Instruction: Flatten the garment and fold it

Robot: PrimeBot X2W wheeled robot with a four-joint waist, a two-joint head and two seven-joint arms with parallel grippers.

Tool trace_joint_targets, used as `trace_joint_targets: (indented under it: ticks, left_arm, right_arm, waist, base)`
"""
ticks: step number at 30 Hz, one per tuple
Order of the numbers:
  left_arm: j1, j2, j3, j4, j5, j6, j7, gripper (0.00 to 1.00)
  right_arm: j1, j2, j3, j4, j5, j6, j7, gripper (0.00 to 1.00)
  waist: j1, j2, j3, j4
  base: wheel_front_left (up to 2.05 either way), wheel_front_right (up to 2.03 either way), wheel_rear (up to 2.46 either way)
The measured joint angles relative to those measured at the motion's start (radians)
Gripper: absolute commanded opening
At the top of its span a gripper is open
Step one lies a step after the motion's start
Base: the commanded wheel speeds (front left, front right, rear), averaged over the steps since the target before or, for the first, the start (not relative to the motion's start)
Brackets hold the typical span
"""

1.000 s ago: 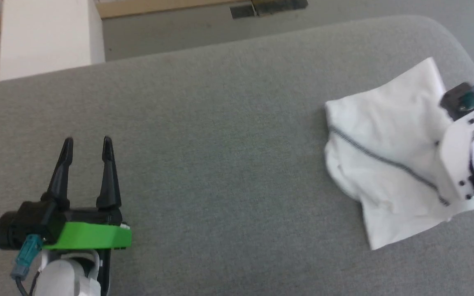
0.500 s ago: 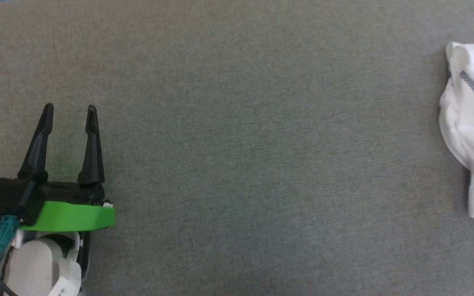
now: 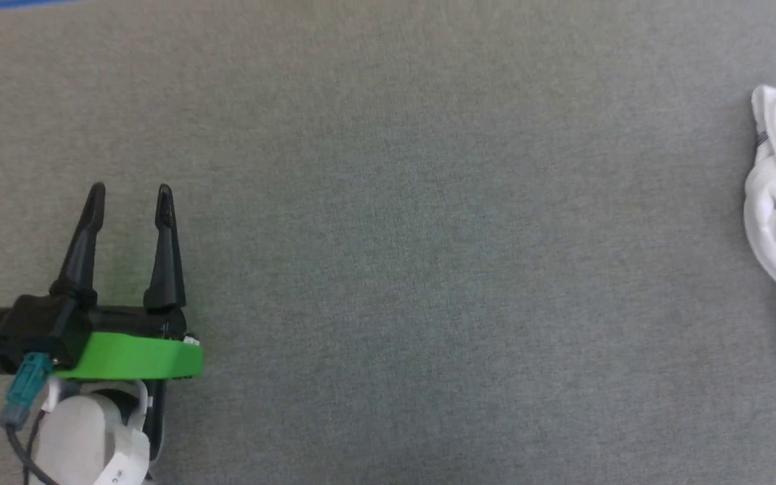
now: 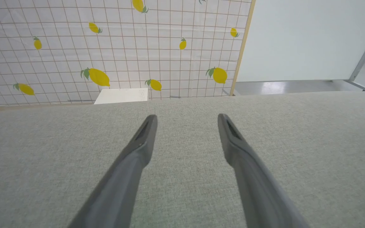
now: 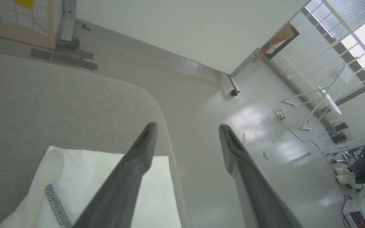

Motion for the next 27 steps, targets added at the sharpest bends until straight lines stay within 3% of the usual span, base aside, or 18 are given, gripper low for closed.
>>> trace_joint_targets:
  ticks: [3,8,13,20,27]
  left_arm:
    - [0.003,-0.012,-0.002,0.024,-0.006,0.008,-0.009,1.0]
    - [0.022,-0.029,0.006,0.054,-0.006,0.042,-0.017,1.0]
    - [0.047,-0.049,0.018,0.072,-0.011,0.072,-0.018,1.0]
    - [0.06,-0.067,0.018,0.11,-0.016,0.099,-0.02,1.0]
    - [0.072,-0.067,-0.016,0.17,0.004,0.109,-0.02,1.0]
  right_arm:
    - [-0.01,0.026,0.041,-0.067,0.062,0.0,-0.122,1.0]
    - [-0.008,0.092,0.16,-0.181,0.161,0.0,-0.236,1.0]
    - [0.069,0.258,0.222,-0.285,0.168,0.0,-0.314,1.0]
    - [0.263,0.492,0.248,-0.325,0.149,0.0,-0.387,1.0]
    - [0.411,0.526,0.259,-0.241,0.164,0.0,-0.456,1.0]
  waist:
    - [0.0,0.0,-0.049,0.007]
    - [-0.0001,0.0,-0.144,0.023]
    - [-0.0001,0.0,-0.248,0.047]
    - [-0.0002,0.0,-0.365,0.099]
    - [-0.0002,0.0,-0.443,0.154]
  base:
    - [0.0,0.0,0.0]
    - [0.0,0.0,0.0]
    - [0.0,0.0,0.0]
    - [0.0,0.0,0.0]
    - [0.0,0.0,0.0]
